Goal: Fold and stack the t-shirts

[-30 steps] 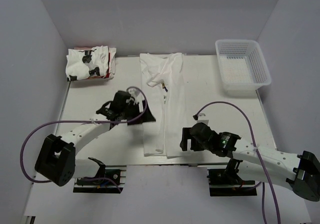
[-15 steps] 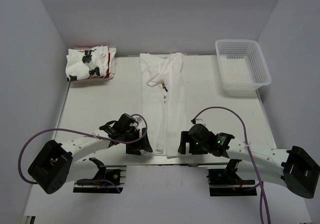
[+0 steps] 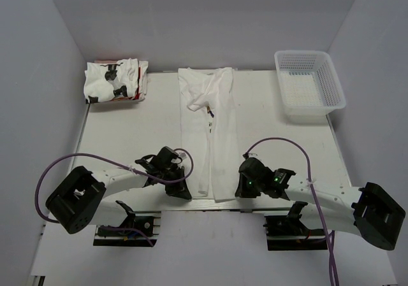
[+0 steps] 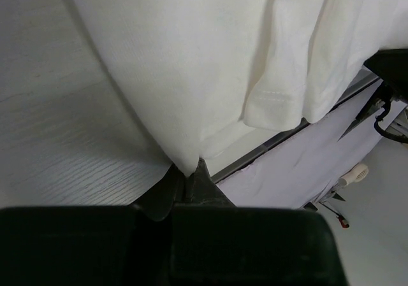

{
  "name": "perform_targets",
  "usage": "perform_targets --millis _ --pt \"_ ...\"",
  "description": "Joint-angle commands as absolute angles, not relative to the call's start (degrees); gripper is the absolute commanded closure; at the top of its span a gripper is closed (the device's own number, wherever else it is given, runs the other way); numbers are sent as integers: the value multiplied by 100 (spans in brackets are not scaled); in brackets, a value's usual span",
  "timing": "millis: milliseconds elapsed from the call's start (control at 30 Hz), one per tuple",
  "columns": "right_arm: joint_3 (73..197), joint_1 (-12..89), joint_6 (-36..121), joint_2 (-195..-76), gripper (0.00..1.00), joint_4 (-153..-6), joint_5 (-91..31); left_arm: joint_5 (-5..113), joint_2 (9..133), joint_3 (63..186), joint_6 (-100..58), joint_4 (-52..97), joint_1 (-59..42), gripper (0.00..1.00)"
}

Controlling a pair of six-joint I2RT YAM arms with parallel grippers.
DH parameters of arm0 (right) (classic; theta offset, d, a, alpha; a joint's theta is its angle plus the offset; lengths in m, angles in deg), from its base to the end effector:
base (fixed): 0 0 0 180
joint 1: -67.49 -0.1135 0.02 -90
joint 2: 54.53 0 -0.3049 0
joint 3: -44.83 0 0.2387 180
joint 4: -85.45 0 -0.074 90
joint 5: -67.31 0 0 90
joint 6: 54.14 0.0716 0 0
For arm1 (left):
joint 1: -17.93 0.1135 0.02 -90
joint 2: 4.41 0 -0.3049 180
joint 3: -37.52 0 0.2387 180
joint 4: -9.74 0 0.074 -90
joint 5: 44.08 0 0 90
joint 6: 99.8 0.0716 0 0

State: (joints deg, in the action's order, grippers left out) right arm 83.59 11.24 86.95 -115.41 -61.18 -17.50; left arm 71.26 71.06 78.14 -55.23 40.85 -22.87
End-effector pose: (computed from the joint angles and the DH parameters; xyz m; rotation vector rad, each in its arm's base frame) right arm 0.1027 0.1420 0.1702 -0.0821 2.6510 0.5924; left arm 0.1283 -0.1512 0.1456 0.0223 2.9980 -0.9272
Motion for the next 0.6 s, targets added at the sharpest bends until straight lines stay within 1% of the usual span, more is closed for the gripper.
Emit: perform_targets --millis 0,33,133,300,367,400,500,567 --pt "8470 1159 8623 -11491 95 -5959 -1628 6411 7092 7800 -5340 4328 -2321 100" --pt "8522 1142 8578 -11482 100 -6003 -1636 6464 7092 7879 -5340 4328 -2321 100" --pt "8811 1133 8359 -11526 100 -6188 -1611 6412 6891 8108 -5340 4407 -2321 100" --pt "9357 1185 8235 -11780 100 -6250 -988 6052 6705 8634 -5401 4626 -2251 100" --pt "9672 1229 8252 -11877 100 -6250 -750 5824 6854 8836 -5401 4697 -2198 100" --pt "9865 1281 8270 -11939 100 -6172 -436 5657 6854 9064 -5401 4784 -2198 100" --pt "10341 1361 8235 -12420 100 -6092 5 5376 7099 9566 -5349 4977 -2198 100" --pt "10526 1492 8130 -12545 100 -6100 103 5086 7232 9969 -5296 5127 -2145 100"
